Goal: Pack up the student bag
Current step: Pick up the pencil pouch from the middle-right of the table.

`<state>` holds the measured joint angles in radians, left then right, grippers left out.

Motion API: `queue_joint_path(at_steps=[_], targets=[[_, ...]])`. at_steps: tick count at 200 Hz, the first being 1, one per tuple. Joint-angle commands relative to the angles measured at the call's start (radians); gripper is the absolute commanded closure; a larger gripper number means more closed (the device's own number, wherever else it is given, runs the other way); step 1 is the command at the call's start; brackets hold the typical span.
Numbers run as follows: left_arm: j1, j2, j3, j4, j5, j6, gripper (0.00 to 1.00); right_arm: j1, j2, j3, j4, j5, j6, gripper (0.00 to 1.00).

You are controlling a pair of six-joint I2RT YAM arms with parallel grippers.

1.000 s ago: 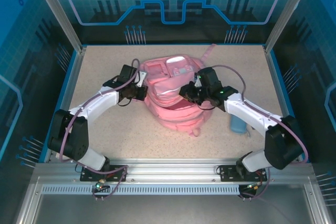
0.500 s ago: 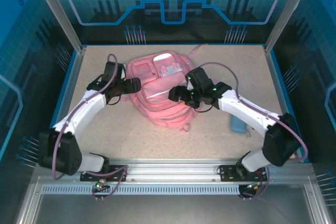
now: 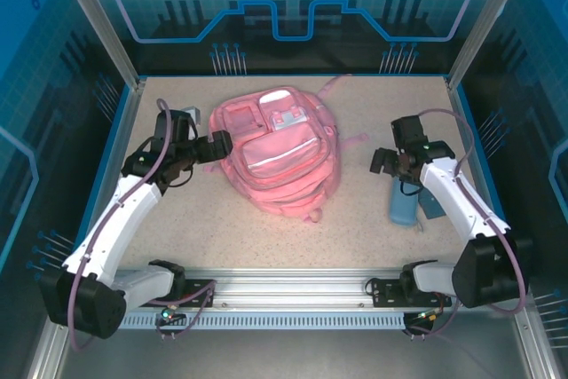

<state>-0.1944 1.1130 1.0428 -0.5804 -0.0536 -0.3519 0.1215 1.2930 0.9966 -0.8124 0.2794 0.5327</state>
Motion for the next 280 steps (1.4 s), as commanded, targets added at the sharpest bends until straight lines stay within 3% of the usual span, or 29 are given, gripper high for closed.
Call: queue_joint_path(at_steps=[1,39,121,141,186,204,242,280], targets=[[0.004,-0.024,-0.010,-0.034,0.037,-0.018,0.01,-0.062,0.028,-0.049,-0.014,0.007,-0.044,0.00],[0.005,-0.030,-0.009,-0.042,0.054,-0.015,0.01,-0.125,0.076,-0.111,0.057,-0.139,-0.068,0.00],[0.005,-0.037,-0.007,-0.046,0.090,-0.012,0.01,-0.153,0.210,-0.148,0.070,-0.169,-0.077,0.04],[0.004,-0.041,-0.005,-0.049,0.095,-0.010,0.01,-0.154,0.210,-0.146,0.069,-0.167,-0.078,0.09],[0.003,-0.039,-0.001,-0.048,0.132,-0.004,0.01,-0.151,0.183,-0.142,0.060,-0.179,-0.087,0.33],[-0.002,-0.029,0.006,-0.045,0.167,0.004,0.01,-0.145,0.153,-0.139,0.057,-0.209,-0.091,0.37],[-0.104,0.040,0.057,-0.067,0.146,0.074,0.01,-0.117,0.064,-0.124,0.056,-0.365,-0.113,0.38],[-0.301,0.185,0.147,-0.108,0.024,0.202,0.02,-0.070,0.021,-0.063,0.042,-0.481,-0.117,0.38]])
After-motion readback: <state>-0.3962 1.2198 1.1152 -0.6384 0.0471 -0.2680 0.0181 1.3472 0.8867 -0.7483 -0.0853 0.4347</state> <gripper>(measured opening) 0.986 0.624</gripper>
